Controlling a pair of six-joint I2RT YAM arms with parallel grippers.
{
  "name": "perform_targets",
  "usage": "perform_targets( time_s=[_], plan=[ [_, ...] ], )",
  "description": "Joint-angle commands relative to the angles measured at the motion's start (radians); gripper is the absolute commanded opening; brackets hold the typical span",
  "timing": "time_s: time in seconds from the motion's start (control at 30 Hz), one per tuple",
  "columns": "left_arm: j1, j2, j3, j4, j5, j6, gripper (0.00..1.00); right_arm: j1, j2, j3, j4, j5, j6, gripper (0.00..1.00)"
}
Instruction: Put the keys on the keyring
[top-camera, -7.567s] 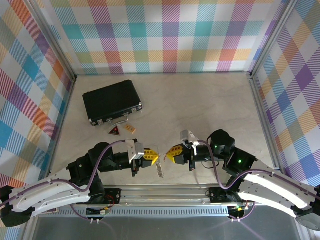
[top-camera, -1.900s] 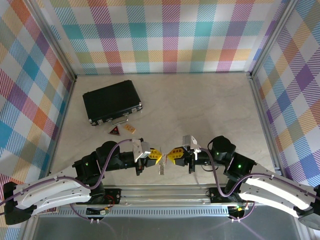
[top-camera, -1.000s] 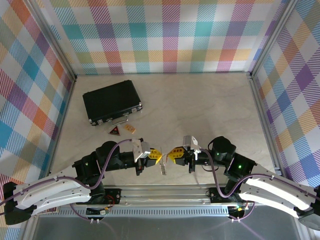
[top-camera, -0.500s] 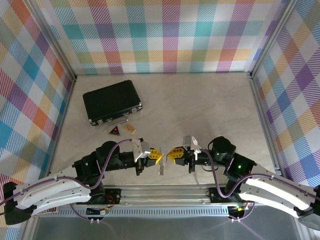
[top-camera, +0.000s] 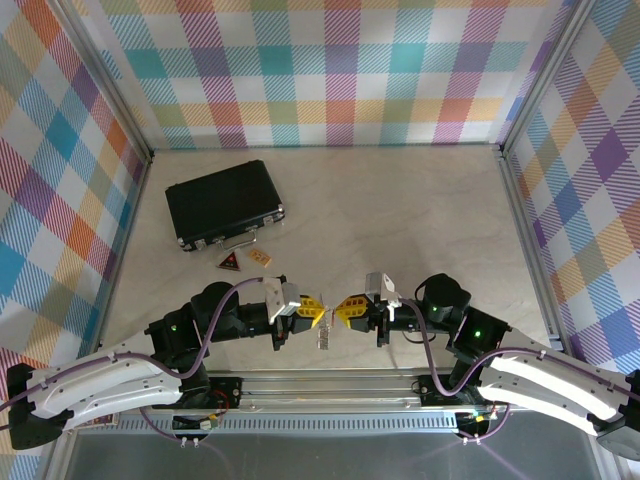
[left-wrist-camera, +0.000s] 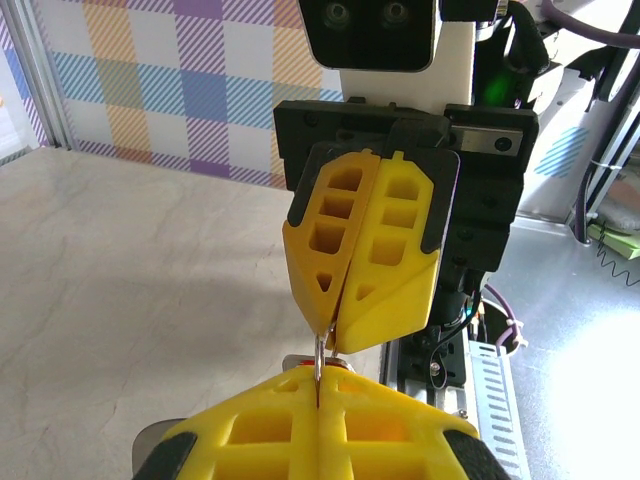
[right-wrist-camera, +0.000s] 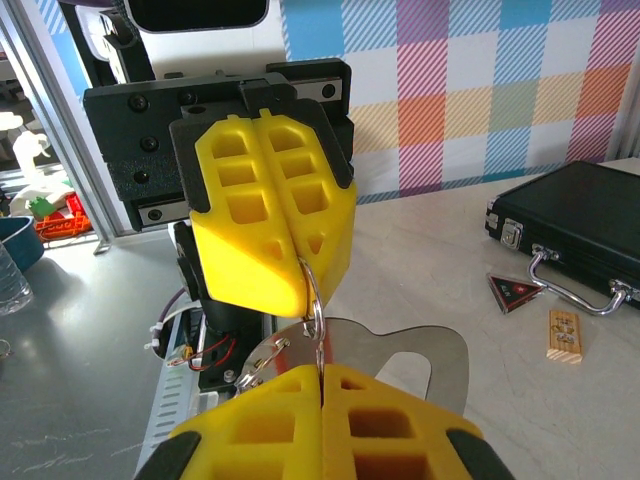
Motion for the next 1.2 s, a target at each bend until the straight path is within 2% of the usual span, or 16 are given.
perform_targets(
  time_s=[0.0,1.17],
  plan=[
    [-0.005,-0.003,0.012,0.054,0.008,-0.015,0.0,0.005,-0.006,-0.012,0.056,-0.017,-0.012,0.0],
    [-0.005,0.023,0.037,0.02,-0.001,0.004,0.0,0.004,0.013,-0.01,0.099,-0.059,-0.02,0.0]
  ],
)
